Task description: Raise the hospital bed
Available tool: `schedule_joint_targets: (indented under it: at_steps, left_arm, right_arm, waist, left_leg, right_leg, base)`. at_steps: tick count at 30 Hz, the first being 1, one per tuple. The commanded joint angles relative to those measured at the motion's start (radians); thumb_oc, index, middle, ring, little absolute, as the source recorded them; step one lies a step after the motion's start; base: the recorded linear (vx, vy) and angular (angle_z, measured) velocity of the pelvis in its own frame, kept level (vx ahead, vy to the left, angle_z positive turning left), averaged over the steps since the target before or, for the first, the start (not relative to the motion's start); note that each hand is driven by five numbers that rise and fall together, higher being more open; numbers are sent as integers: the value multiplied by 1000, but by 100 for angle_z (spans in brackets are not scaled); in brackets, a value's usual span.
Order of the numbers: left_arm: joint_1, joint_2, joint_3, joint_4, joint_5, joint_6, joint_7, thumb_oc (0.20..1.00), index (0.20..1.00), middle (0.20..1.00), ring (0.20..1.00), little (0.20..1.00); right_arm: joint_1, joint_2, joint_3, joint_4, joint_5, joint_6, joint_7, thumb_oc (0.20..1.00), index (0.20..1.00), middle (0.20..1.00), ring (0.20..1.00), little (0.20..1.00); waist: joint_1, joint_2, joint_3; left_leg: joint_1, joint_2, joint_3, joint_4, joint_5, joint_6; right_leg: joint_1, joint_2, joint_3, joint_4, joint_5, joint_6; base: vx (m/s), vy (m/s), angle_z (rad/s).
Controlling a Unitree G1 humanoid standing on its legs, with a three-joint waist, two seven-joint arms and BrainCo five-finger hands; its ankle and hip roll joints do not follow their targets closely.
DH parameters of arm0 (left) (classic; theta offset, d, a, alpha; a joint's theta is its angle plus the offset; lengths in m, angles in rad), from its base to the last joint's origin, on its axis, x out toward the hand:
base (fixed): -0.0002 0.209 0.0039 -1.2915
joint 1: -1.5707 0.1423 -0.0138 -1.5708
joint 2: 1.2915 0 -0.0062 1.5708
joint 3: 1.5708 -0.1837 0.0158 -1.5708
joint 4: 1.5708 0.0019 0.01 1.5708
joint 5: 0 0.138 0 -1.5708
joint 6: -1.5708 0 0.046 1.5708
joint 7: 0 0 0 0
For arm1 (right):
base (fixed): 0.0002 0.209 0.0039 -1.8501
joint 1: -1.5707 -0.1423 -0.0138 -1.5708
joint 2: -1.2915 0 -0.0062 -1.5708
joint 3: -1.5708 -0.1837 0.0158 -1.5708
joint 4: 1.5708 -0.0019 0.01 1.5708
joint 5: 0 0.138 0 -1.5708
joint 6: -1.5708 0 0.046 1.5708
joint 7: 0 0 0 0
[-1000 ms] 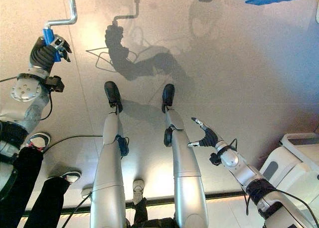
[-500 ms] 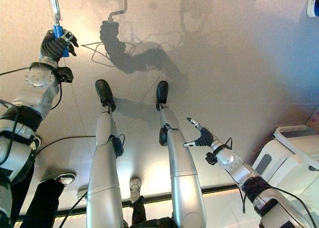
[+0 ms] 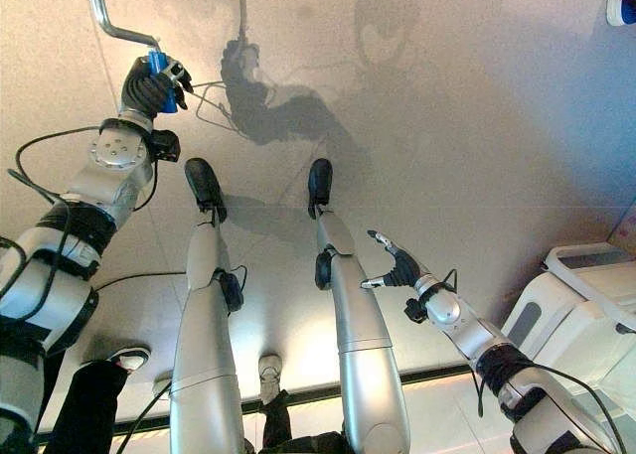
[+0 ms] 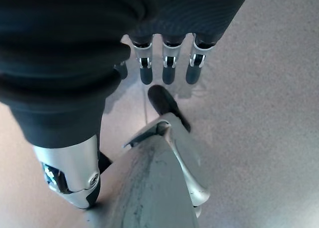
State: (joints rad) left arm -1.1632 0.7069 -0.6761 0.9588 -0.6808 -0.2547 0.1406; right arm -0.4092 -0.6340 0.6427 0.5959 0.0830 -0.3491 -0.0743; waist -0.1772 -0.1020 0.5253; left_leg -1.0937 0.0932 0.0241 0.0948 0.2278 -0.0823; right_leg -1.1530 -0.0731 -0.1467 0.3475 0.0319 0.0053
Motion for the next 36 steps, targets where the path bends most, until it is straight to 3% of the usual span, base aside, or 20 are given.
schedule_joint_targets:
  at_steps: [1, 14, 15, 16, 17, 36]
  left_arm:
    - [-28, -21, 21, -22, 46, -27, 9, 200, 200, 200, 200, 200]
    - [-26, -46, 31, -5, 54, -28, 24, 200, 200, 200, 200, 200]
    - [-27, -50, 29, -4, 53, -26, 25, 464, 464, 464, 464, 464]
    - [-27, -50, 29, -4, 52, -26, 25, 464, 464, 464, 464, 464]
    - [-26, -51, 29, -5, 51, -28, 24, 1000, 1000, 1000, 1000, 1000]
    - [-10, -80, 45, 26, 50, -25, 29, 1000, 1000, 1000, 1000, 1000]
  right_arm:
    - [18, 14, 50, 13, 17, -11, 1, 1000, 1000, 1000, 1000, 1000]
    - [18, 16, 53, 11, 19, -13, -3, 1000, 1000, 1000, 1000, 1000]
    - [18, 19, 52, 17, 22, -13, -6, 1000, 1000, 1000, 1000, 1000]
    - [18, 19, 52, 18, 22, -13, -6, 1000, 1000, 1000, 1000, 1000]
    - [18, 20, 52, 18, 22, -13, -5, 1000, 1000, 1000, 1000, 1000]
    - [9, 23, 62, 23, 21, -11, -12, 1000, 1000, 1000, 1000, 1000]
  waist:
    - [18, -41, -5]
    - [21, -38, -5]
    - [21, -38, -5]
    - [21, -38, -5]
    - [21, -38, -5]
    - [24, -40, -5]
  left_leg:
    - [79, -49, 44, 188, -262, 56]
    - [82, -50, 42, 182, -256, 54]
    - [79, -51, 41, 184, -256, 55]
    - [78, -51, 41, 184, -256, 55]
    - [78, -51, 41, 184, -256, 55]
    - [87, -53, 37, 171, -245, 53]
  right_leg:
    - [60, 30, 48, -104, 99, 126]
    - [62, 28, 46, -102, 98, 125]
    - [62, 27, 45, -100, 100, 125]
    - [62, 27, 45, -100, 100, 125]
    - [62, 26, 44, -100, 100, 126]
    - [68, 22, 39, -104, 103, 125]
  base:
    - [0, 0, 0]
    - [0, 0, 0]
    - [0, 0, 0]
    - [0, 0, 0]
    - [0, 0, 0]
    - [0, 0, 0]
